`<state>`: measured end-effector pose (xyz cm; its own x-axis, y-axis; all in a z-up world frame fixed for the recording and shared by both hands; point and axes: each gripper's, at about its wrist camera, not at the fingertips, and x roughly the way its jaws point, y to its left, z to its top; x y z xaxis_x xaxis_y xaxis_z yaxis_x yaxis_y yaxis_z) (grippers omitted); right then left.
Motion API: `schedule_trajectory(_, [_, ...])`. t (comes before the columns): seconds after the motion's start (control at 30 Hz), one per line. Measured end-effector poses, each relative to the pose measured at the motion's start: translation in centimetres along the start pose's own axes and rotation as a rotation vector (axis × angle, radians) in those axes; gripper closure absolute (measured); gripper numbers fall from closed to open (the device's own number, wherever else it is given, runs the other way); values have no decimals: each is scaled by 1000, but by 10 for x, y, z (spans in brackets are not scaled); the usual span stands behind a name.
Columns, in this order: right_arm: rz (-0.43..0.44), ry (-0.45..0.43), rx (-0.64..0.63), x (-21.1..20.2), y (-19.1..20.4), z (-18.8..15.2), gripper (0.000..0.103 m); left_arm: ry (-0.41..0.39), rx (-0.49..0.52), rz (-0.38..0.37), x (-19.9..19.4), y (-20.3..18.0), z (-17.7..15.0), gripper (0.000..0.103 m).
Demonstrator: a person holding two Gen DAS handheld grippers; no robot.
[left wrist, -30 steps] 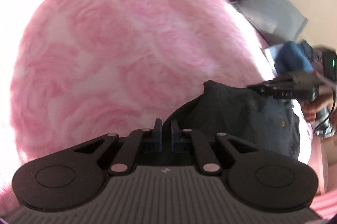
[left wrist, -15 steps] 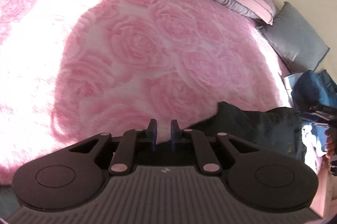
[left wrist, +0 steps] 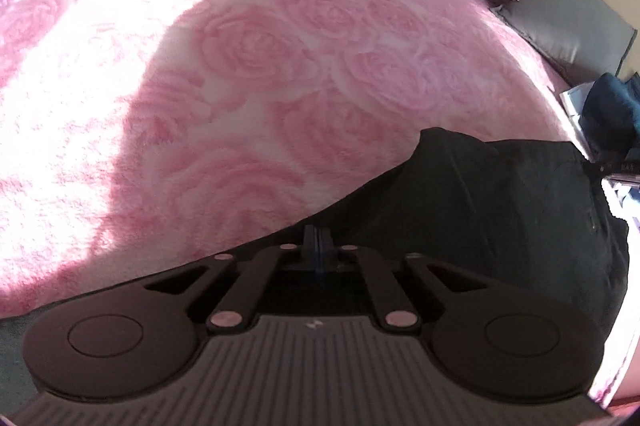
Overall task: Fold clothes
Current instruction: 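Lay the trousers flat on the bed and open both grippers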
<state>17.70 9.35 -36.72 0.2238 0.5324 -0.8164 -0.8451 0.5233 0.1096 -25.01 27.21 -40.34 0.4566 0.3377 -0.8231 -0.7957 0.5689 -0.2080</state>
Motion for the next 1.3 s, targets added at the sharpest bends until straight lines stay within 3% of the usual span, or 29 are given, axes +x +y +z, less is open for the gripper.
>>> schedule_trajectory(0.07, [-20,-4,13,-3,2,3,96,-15,19,72,-10,-2,-2,100])
schedule_trajectory(0.13, [-102,-16,-11,-17,9,4,93,-32,7,151,-23,1,-6,100])
schedule_trajectory(0.23, [-171,-69,-56,-46,27,-1,91,-67,-28,182,-45,4,-17,100])
schedule_trajectory(0.27, [-120,-86,-67,-57,36,-6,90,-79,-40,191,-53,5,-21,100])
schedule_trajectory(0.4, [115,-18,-183,-62,88,-48,90,-70,-31,185,-64,-4,-44,99])
schedule_trajectory(0.47, [101,64,-291,-49,110,-81,90,-41,0,226,-62,-4,-59,99])
schedule_trajectory(0.57, [61,1,-360,-62,103,-121,91,-46,-14,309,-74,22,-83,98])
schedule_trajectory(0.73, [17,36,-257,-87,72,-117,90,-58,-111,428,-113,82,-103,98])
schedule_trajectory(0.83, [0,21,-215,-96,82,-105,90,-88,-148,449,-132,103,-112,98])
schedule_trajectory(0.9, [50,-25,-136,-102,95,-104,90,-115,-174,434,-140,115,-123,98])
schedule_trajectory(1.03, [47,-28,-42,-87,118,-137,89,-184,-188,431,-154,145,-155,98])
schedule_trajectory(1.13, [2,-143,-42,-94,128,-159,89,-257,-177,469,-168,177,-175,98])
schedule_trajectory(1.3, [-45,-183,-24,-102,139,-163,89,-338,-276,581,-205,240,-202,100])
